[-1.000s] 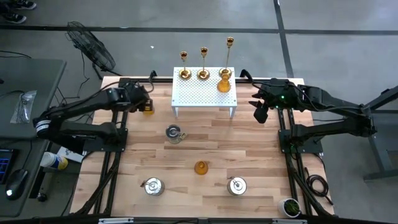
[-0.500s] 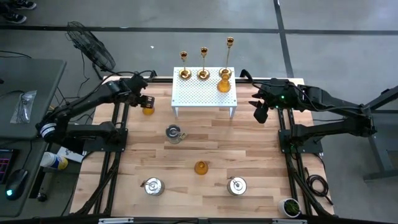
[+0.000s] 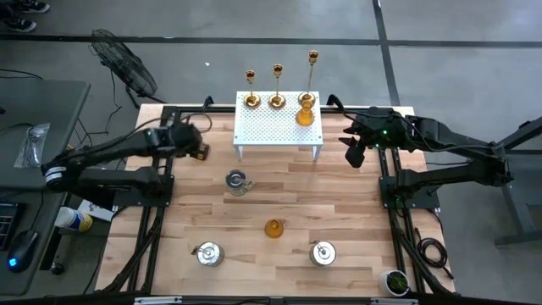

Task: Pick & Place candle stick holders
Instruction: Put the top brown glass candle holder on the shelf aligned with the other brown glass candle holder

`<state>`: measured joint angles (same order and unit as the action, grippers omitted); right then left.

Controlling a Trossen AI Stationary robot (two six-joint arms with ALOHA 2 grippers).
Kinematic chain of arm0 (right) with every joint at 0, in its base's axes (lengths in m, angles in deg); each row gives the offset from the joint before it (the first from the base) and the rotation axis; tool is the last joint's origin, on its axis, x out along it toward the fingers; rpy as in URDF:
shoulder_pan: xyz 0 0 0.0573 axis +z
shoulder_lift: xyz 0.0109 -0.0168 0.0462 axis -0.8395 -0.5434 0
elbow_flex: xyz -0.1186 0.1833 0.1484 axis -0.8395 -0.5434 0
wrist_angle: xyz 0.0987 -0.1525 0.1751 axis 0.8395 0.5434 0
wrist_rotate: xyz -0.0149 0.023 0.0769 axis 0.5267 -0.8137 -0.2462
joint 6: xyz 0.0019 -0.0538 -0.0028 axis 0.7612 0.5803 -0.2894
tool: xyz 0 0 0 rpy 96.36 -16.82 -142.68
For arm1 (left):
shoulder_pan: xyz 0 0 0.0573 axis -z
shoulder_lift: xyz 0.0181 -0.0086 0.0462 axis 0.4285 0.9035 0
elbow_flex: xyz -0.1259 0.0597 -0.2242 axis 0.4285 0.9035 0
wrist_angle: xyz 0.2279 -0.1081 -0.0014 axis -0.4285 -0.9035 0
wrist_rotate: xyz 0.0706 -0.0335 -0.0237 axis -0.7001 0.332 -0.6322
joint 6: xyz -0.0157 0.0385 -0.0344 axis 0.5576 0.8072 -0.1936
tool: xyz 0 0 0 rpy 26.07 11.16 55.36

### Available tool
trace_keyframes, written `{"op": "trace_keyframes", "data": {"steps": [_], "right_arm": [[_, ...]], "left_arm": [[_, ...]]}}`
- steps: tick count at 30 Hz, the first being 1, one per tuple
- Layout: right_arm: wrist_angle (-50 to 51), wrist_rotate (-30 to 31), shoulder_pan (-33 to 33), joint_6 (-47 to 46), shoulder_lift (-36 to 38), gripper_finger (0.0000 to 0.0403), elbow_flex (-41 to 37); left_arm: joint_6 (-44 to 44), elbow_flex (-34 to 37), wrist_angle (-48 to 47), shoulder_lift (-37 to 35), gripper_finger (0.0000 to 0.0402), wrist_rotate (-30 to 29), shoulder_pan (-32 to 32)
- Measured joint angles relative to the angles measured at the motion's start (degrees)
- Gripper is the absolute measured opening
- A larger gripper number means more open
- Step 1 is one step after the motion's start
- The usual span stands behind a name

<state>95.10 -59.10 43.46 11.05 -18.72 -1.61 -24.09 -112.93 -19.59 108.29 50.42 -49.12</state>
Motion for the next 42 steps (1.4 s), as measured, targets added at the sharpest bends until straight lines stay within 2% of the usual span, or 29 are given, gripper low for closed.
{"op": "trace_keyframes", "data": {"steps": [7, 14, 21, 28, 31, 37, 42], "right_arm": [[0.0, 0.0, 0.0, 1.0, 0.0, 0.014, 0.0], [0.0, 0.0, 0.0, 1.0, 0.0, 0.014, 0.0], [0.0, 0.0, 0.0, 1.0, 0.0, 0.014, 0.0], [0.0, 0.0, 0.0, 1.0, 0.0, 0.014, 0.0], [0.0, 0.0, 0.0, 1.0, 0.0, 0.014, 0.0], [0.0, 0.0, 0.0, 1.3, 0.0, 0.014, 0.0], [0.0, 0.0, 0.0, 1.4, 0.0, 0.014, 0.0]], "left_arm": [[-7.1, 6.3, 0.4, -7.0, 0.0184, -8.2, 10.1], [-9.5, 11.4, 4.9, -9.1, 0.0184, -11.5, 14.7], [-9.6, 15.7, 9.2, -9.0, 0.0189, -11.2, 15.6], [-9.5, 16.9, 9.8, -9.0, 0.023, -10.9, 15.5], [-9.7, 16.6, 9.9, -9.1, 0.024, -9.0, 15.5], [-14.6, 14.6, 9.9, -9.1, 0.0235, -7.0, 15.5], [-15.4, 11.9, 9.4, -9.1, 0.0222, -7.0, 15.5]]}}
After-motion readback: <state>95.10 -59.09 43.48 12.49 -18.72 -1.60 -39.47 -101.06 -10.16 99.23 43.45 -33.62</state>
